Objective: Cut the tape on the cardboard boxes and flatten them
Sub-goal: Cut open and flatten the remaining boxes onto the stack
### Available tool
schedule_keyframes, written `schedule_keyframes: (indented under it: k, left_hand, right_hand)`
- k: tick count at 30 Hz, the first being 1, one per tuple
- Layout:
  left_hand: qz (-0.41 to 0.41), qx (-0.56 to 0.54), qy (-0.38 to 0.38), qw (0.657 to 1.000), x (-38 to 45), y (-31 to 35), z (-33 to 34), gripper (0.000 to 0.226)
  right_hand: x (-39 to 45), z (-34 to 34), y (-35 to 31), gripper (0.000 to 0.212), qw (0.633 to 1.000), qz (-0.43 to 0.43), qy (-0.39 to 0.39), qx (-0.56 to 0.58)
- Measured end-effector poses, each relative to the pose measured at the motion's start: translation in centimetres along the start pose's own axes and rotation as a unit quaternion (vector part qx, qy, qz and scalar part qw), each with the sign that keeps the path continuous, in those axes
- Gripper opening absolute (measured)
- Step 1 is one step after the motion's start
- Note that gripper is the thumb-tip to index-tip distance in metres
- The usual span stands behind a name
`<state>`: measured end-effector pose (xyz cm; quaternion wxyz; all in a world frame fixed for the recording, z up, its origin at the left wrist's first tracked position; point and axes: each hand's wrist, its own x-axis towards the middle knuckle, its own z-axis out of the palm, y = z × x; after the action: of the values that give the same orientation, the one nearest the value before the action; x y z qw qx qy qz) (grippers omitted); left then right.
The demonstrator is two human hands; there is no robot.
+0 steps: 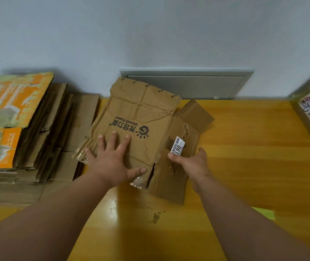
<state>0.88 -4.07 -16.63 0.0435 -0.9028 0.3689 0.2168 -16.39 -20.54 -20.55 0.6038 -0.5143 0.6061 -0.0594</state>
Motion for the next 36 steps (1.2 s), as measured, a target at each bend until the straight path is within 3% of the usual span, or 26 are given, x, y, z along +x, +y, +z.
schedule_keyframes:
  k: [2, 4, 7, 9, 11, 13, 15, 17, 20, 23, 27, 28, 30, 33, 36]
  left_hand:
    - [0.005, -0.020, -0.008, 1.000, -0.1, 0.5, -0.7, 0.131]
    - [0.007, -0.016, -0.019, 1.000, 0.0, 1.8, -1.0, 0.144]
    - [0.009, 0.005, -0.040, 0.999, -0.3, 3.6, -0.2, 0.152]
    - [0.027, 0.016, -0.043, 0.999, -0.5, 3.8, 0.7, 0.150]
    - [0.059, 0.031, -0.037, 0.997, -0.6, 3.5, 1.3, 0.142]
    - [0.084, 0.045, -0.033, 0.995, -0.5, 3.3, 1.4, 0.135]
    - [0.094, 0.056, -0.038, 0.993, -0.3, 3.4, 1.2, 0.134]
    - [0.107, 0.069, -0.045, 0.991, -0.2, 3.6, 0.9, 0.134]
    - [0.127, 0.099, -0.044, 0.986, -0.6, 3.8, 0.3, 0.127]
    - [0.109, 0.117, -0.044, 0.986, -0.9, 4.1, -0.3, 0.124]
    - [0.077, 0.120, -0.068, 0.988, -1.3, 4.6, -1.2, 0.111]
    - [0.067, 0.108, -0.082, 0.988, -1.3, 5.0, -1.4, 0.106]
    - [0.044, 0.049, -0.105, 0.992, -1.2, 5.9, -2.0, 0.091]
    - [0.016, -0.080, -0.096, 0.992, -1.1, 8.0, -2.9, 0.058]
    - [-0.020, -0.204, -0.104, 0.973, -1.3, 9.9, -3.8, 0.074]
  right_hand:
    - [-0.8, -0.2, 0.7, 0.132, 1.000, 0.010, -0.004, 0.020]
    - [-2.1, 0.0, 1.7, 0.120, 0.999, 0.011, 0.004, 0.032]
    - [-4.5, 0.2, 3.7, 0.095, 0.999, 0.033, 0.004, -0.011]
    - [-5.3, -0.8, 5.4, 0.062, 0.997, 0.033, 0.021, -0.073]
    - [-5.5, -3.1, 6.0, 0.032, 0.988, 0.015, 0.126, -0.093]
    - [-4.9, -5.6, 5.8, 0.035, 0.961, -0.035, 0.267, -0.056]
    - [-4.1, -7.3, 4.7, 0.050, 0.945, -0.113, 0.300, -0.062]
    - [-3.6, -7.6, 3.3, 0.053, 0.962, -0.161, 0.198, -0.100]
    - [-3.9, -7.4, 2.5, 0.016, 0.982, -0.151, 0.041, -0.108]
    - [-5.5, -7.6, 3.7, 0.031, 0.984, -0.143, -0.037, -0.100]
    - [-6.4, -8.6, 5.1, 0.022, 0.970, 0.002, -0.240, 0.027]
    - [-6.2, -8.9, 5.1, 0.028, 0.964, 0.029, -0.258, 0.062]
    - [-5.2, -9.1, 4.6, 0.033, 0.970, 0.043, -0.220, 0.091]
    - [-4.6, -8.3, 2.4, 0.027, 0.977, -0.001, -0.157, 0.145]
    - [-5.0, -6.6, -0.3, 0.042, 0.960, -0.102, -0.200, 0.166]
